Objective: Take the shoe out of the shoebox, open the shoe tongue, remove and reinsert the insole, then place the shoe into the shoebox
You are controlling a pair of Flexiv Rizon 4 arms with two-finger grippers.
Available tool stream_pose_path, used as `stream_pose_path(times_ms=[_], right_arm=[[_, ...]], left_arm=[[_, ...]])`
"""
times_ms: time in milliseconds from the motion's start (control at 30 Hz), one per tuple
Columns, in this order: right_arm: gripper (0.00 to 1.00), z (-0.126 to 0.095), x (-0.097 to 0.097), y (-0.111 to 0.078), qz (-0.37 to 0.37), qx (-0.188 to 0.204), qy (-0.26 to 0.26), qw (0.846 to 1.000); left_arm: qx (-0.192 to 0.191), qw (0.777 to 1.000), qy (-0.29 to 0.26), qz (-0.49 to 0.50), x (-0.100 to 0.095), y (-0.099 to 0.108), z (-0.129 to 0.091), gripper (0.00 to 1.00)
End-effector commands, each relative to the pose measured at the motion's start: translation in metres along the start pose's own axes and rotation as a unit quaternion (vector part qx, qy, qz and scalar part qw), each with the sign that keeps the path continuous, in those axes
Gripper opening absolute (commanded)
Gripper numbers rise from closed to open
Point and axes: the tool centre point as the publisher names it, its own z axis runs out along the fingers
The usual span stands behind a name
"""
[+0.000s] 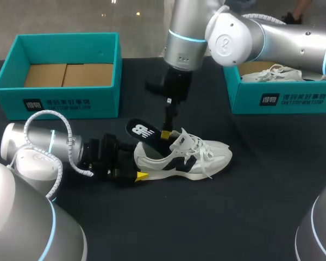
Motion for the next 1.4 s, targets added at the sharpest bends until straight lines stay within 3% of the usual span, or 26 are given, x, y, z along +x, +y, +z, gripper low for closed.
stream_pose_path(times_ms=[33,400,733,1367,1400], right_arm=[[1.0,0.015,-0.005,0.002,-0.001,-0.004,0.013,1.0],[1.0,0.029,-0.004,0.003,-0.005,-0.013,0.018,1.0],[1.0,0.024,-0.003,0.005,-0.026,-0.04,0.027,0.998],[1.0,0.028,0.003,0.006,-0.045,-0.077,0.086,0.992],[0.88,0.028,0.002,0.007,-0.046,-0.077,0.086,0.992]], left_arm=[[-0.001,1.0,0.0,0.0,0.0,0.005,0.004,0.0],[-0.001,1.0,0.0,0.0,0.0,0.005,0.004,0.0],[-0.001,1.0,0.0,0.0,0.0,0.005,0.004,0.0],[-0.001,1.0,0.0,0.0,0.0,0.005,0.004,0.0],[-0.001,1.0,0.0,0.0,0.0,0.005,0.004,0.0]])
